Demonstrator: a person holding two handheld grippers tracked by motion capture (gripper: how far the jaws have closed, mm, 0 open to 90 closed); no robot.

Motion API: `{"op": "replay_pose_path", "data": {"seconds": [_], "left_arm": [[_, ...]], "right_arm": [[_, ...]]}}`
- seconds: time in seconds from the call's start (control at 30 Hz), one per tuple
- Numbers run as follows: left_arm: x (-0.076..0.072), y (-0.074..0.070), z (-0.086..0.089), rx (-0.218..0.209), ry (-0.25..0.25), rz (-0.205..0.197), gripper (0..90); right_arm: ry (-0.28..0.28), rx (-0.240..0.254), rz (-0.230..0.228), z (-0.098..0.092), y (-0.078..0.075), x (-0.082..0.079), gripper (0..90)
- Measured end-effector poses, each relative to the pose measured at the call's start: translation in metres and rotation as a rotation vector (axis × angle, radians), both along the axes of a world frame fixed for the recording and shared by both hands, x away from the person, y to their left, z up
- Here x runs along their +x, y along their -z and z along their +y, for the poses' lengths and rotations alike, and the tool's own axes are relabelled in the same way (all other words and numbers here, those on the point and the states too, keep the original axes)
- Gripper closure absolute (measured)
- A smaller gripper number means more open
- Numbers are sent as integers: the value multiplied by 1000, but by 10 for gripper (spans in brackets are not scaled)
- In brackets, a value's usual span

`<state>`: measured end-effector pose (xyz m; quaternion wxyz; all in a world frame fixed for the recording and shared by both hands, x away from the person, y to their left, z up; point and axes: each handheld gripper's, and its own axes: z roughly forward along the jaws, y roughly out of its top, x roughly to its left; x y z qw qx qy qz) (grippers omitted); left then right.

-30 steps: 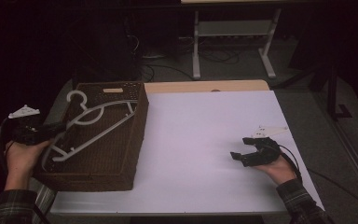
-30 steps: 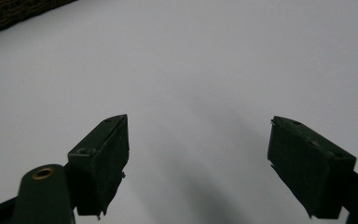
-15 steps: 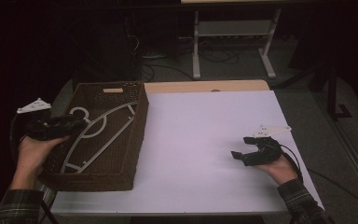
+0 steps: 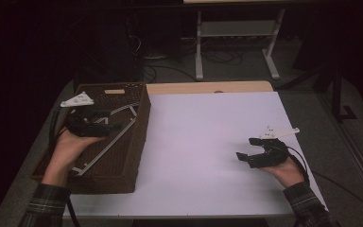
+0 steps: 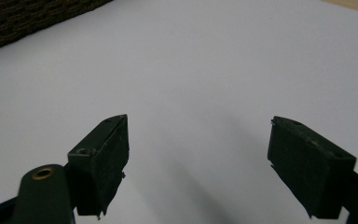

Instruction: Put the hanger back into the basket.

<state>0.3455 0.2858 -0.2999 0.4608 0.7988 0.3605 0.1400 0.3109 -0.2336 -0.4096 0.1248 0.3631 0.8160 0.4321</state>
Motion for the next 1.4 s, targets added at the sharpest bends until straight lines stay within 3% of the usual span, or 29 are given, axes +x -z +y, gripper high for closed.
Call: {"op": "replay_pose_path", "data": {"seconds": [0.23, 0.37, 0.87, 1.13, 1.17, 1.27, 1.4], "left_arm": [[2, -1, -48, 6, 79, -14, 148], [2, 3, -74, -12, 109, -19, 138], [0, 30, -159, 2, 220, 10, 86], [-3, 54, -183, 23, 249, 19, 86], [-3, 54, -183, 23, 249, 19, 86], [-2, 72, -186, 20, 243, 31, 86], [-1, 86, -186, 46, 232, 30, 82]], "right_arm": [[-4, 5, -3, 1, -1, -1, 199], [-9, 8, -7, 1, -2, -1, 199], [-18, 13, -8, 1, -4, -1, 199], [-19, 15, -8, 2, -4, -1, 199], [-19, 15, -8, 2, -4, -1, 199], [-24, 12, -7, 2, -4, -2, 199], [-30, 9, -7, 3, -4, -2, 199]]}}
